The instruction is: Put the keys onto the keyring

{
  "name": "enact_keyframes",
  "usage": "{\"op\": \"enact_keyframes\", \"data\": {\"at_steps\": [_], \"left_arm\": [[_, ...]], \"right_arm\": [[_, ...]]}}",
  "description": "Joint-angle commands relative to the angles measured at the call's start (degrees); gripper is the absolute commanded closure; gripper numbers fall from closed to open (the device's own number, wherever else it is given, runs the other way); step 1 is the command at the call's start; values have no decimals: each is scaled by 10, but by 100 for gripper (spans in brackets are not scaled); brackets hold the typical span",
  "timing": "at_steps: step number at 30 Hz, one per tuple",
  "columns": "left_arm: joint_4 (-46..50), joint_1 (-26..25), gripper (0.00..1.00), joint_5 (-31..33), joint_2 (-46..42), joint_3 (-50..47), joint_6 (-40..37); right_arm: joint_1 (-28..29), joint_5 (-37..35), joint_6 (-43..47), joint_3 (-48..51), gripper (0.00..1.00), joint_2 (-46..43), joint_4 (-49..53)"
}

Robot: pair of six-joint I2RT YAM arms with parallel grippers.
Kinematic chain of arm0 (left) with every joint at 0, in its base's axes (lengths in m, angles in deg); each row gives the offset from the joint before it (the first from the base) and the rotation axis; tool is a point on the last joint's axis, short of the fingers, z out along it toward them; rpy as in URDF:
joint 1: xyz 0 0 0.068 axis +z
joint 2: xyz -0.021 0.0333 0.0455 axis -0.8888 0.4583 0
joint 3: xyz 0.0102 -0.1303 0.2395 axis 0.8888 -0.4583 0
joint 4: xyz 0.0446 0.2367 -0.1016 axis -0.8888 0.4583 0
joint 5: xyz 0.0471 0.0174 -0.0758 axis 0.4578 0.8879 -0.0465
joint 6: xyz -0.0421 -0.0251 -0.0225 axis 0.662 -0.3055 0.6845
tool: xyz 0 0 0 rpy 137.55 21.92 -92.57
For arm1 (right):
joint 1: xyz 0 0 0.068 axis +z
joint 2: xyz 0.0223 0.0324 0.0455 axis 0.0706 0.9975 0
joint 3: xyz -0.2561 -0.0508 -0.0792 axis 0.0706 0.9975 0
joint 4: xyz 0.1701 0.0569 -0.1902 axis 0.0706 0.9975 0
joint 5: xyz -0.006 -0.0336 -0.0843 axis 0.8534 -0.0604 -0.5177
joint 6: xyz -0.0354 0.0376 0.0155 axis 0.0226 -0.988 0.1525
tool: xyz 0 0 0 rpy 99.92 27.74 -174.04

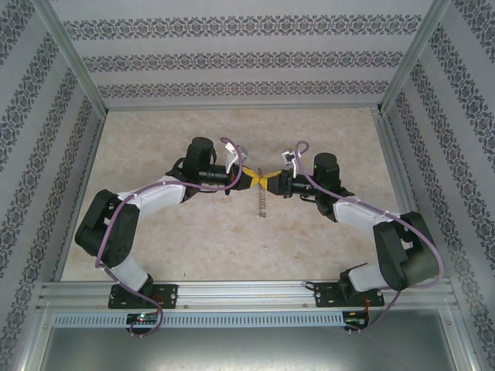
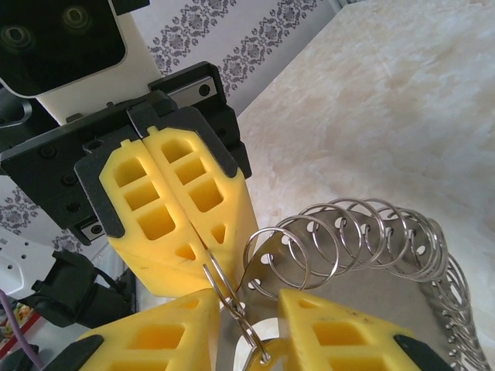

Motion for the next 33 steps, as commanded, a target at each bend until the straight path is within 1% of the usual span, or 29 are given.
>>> {"op": "enact_keyframes", "data": {"at_steps": [1, 4, 7, 9, 10, 11, 12, 13, 14, 16, 18, 20, 23, 24, 27, 30, 33], "left_arm": [[-24, -2, 100, -20, -6, 8, -2], [-23, -3, 100, -20, -7, 9, -2], [-20, -3, 100, -21, -6, 9, -3], [-14, -2, 100, -21, -5, 12, -4], [-7, -2, 100, -19, -6, 16, -6], [5, -3, 100, -15, -6, 22, -8], [25, -3, 97, -14, -7, 29, -16], [51, 0, 91, -13, -10, 38, -29], [73, 3, 85, -12, -14, 46, -40], [99, 13, 78, -10, -25, 56, -56], [141, 23, 73, -15, -35, 75, -78], [196, 29, 71, -19, -38, 103, -109], [314, 39, 69, -46, -23, 162, -168], [361, 40, 69, -54, -11, 189, -192], [457, 44, 68, -70, 19, 247, -241], [515, 53, 68, -83, 40, 285, -274], [562, 62, 69, -96, 55, 309, -305]], "right_arm": [[-4, 4, 1, -20, 74, -7, -4], [-4, 5, 1, -19, 79, -5, -5], [-4, 7, 2, -19, 88, -4, -1], [-5, 9, 7, -22, 97, -5, 8], [-6, 10, 12, -27, 100, -6, 19], [-7, 10, 21, -33, 100, -7, 35], [-9, 10, 28, -37, 100, -9, 48], [-13, 8, 39, -42, 100, -11, 65], [-16, 11, 55, -50, 100, -12, 90], [-24, 12, 91, -73, 100, -17, 146], [-26, 0, 157, -110, 100, -22, 242], [-25, -5, 203, -141, 100, -25, 307], [-16, -18, 265, -190, 100, -25, 395], [-10, -23, 289, -214, 100, -19, 434], [20, -53, 368, -291, 100, 13, 562], [53, -124, 447, -373, 100, 58, 687], [73, -176, 490, -442, 100, 98, 769]]}}
